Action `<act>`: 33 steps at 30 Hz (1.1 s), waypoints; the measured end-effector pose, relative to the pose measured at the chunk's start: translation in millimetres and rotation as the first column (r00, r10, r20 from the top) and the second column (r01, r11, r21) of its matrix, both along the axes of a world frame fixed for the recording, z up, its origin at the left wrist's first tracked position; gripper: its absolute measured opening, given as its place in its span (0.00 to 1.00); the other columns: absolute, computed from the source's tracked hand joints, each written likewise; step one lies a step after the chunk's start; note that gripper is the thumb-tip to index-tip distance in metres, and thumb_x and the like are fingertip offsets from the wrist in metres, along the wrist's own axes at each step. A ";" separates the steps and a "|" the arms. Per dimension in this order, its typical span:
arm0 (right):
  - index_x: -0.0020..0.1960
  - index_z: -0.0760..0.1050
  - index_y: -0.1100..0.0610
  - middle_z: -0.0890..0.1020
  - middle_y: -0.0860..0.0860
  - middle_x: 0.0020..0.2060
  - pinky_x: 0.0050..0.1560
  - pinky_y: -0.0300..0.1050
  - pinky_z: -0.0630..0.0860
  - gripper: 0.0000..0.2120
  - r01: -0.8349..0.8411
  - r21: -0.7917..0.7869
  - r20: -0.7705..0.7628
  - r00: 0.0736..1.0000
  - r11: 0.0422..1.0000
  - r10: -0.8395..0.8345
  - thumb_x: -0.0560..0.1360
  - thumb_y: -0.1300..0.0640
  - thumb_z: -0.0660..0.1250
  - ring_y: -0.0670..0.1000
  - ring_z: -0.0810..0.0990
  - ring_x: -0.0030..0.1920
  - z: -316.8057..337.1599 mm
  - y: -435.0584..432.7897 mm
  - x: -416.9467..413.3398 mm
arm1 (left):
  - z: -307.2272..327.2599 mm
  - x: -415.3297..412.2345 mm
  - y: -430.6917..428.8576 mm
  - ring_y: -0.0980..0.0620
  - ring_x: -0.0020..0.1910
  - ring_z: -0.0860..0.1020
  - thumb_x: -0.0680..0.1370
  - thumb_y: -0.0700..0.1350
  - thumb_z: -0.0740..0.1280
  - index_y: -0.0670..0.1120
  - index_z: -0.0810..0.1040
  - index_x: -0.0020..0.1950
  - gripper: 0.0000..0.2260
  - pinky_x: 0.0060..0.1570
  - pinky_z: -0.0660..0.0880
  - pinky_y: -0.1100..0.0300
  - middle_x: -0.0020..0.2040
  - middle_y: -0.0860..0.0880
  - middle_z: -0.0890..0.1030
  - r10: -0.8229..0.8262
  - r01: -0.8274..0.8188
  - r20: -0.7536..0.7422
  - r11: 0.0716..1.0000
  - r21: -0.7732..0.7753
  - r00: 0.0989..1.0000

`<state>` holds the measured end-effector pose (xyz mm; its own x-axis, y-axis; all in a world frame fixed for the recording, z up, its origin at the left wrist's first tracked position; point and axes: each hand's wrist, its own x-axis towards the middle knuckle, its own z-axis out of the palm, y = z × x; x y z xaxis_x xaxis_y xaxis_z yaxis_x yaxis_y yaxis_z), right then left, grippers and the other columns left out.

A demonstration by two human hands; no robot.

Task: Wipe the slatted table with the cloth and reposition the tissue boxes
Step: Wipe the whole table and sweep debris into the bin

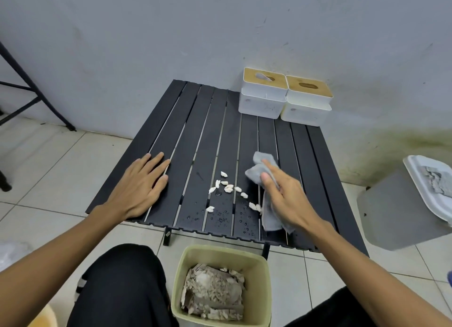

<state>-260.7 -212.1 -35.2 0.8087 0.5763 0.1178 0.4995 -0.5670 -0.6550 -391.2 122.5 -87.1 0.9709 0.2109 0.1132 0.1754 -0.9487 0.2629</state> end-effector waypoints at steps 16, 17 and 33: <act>0.74 0.70 0.58 0.68 0.49 0.76 0.79 0.50 0.52 0.21 -0.181 -0.211 0.105 0.973 0.960 0.207 0.86 0.50 0.53 0.47 0.63 0.77 -25.1 15.8 -1.7 | -2.4 -3.7 -11.3 0.47 0.78 0.58 0.80 0.58 0.45 0.50 0.64 0.78 0.28 0.75 0.55 0.50 0.78 0.49 0.63 -0.030 0.030 0.016 0.999 0.018 0.999; 0.75 0.69 0.57 0.68 0.48 0.76 0.79 0.49 0.51 0.21 -0.185 -0.203 0.099 0.973 0.961 0.208 0.86 0.49 0.53 0.46 0.62 0.77 -25.7 13.6 -10.1 | -2.1 -3.8 -11.6 0.47 0.78 0.58 0.80 0.58 0.45 0.50 0.64 0.78 0.28 0.75 0.55 0.50 0.78 0.49 0.63 -0.028 0.027 0.016 1.000 0.015 0.999; 0.76 0.68 0.51 0.71 0.47 0.74 0.73 0.46 0.66 0.22 0.057 0.028 0.014 0.998 0.998 -0.058 0.85 0.45 0.53 0.48 0.70 0.73 -10.4 -4.5 -15.2 | -3.1 -3.7 -10.8 0.48 0.78 0.57 0.81 0.59 0.44 0.51 0.63 0.78 0.29 0.76 0.54 0.51 0.78 0.50 0.62 -0.021 0.021 0.015 1.000 -0.002 1.000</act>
